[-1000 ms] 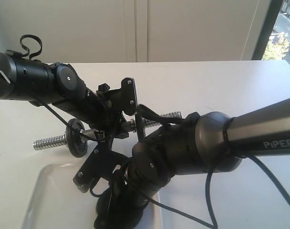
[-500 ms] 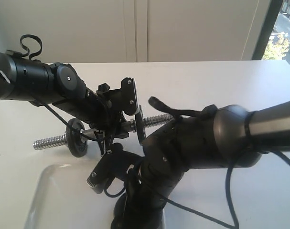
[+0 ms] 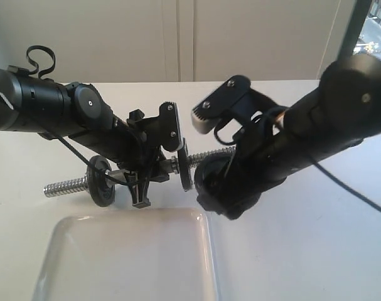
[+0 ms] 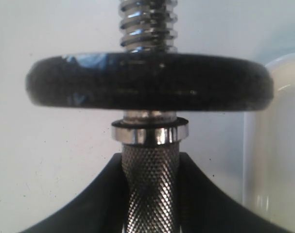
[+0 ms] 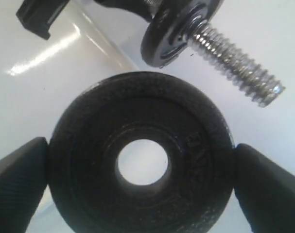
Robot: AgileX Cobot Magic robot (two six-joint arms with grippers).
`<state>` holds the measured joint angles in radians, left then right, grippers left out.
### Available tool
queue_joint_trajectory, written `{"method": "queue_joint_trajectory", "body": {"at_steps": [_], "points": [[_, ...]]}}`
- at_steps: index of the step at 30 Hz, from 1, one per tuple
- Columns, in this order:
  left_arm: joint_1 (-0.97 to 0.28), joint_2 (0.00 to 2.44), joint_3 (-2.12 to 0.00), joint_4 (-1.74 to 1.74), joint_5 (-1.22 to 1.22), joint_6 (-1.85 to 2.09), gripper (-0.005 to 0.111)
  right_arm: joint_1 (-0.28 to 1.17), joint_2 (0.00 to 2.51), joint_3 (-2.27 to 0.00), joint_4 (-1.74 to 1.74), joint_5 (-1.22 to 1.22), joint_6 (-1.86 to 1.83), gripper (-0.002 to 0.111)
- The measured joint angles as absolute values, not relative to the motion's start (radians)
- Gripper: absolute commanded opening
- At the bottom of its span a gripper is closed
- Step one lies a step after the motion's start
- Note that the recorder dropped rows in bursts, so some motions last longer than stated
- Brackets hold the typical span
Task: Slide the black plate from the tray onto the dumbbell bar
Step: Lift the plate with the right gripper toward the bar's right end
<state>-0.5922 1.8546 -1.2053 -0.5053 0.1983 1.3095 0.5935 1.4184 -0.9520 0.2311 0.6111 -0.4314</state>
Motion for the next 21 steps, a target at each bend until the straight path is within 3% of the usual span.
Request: {"method": "queue_joint_trajectory", "body": {"at_steps": [10, 21], "points": [[-0.592, 1.855, -1.205, -0.505, 0.198, 1.310, 0.000, 0.298, 1.398, -0.952, 0.811, 0.695, -0.955, 0.000], [-0.592, 1.855, -1.205, -0.505, 0.198, 1.310, 0.000, -0.036, 1.669, -0.952, 1.363, 1.134, -1.372, 0.000]]}}
